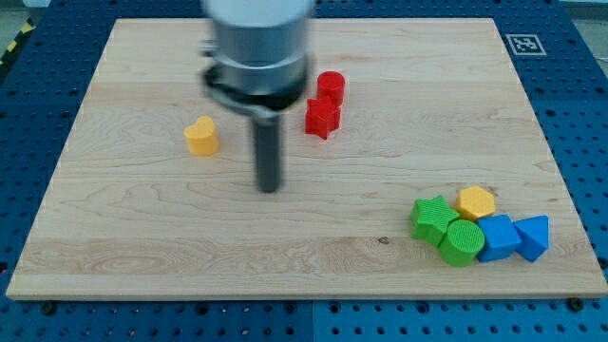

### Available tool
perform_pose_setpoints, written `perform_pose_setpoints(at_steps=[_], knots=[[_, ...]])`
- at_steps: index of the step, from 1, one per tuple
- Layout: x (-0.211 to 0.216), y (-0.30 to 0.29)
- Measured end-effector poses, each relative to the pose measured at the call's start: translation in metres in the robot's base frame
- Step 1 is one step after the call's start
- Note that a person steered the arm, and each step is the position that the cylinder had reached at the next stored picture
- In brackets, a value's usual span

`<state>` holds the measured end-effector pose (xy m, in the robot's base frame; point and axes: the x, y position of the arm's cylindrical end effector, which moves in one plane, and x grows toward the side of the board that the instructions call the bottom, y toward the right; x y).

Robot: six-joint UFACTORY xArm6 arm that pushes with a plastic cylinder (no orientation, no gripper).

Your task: Move the heart below the red star

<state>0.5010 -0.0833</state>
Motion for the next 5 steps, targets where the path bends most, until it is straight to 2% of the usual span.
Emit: perform_pose_setpoints(at_steps=[1,2,3,4,5], knots=[[-0.018,-0.094],[-0.084,-0.126],[-0.103,-0.112],[-0.096,-0.078],[-0.069,-0.051]])
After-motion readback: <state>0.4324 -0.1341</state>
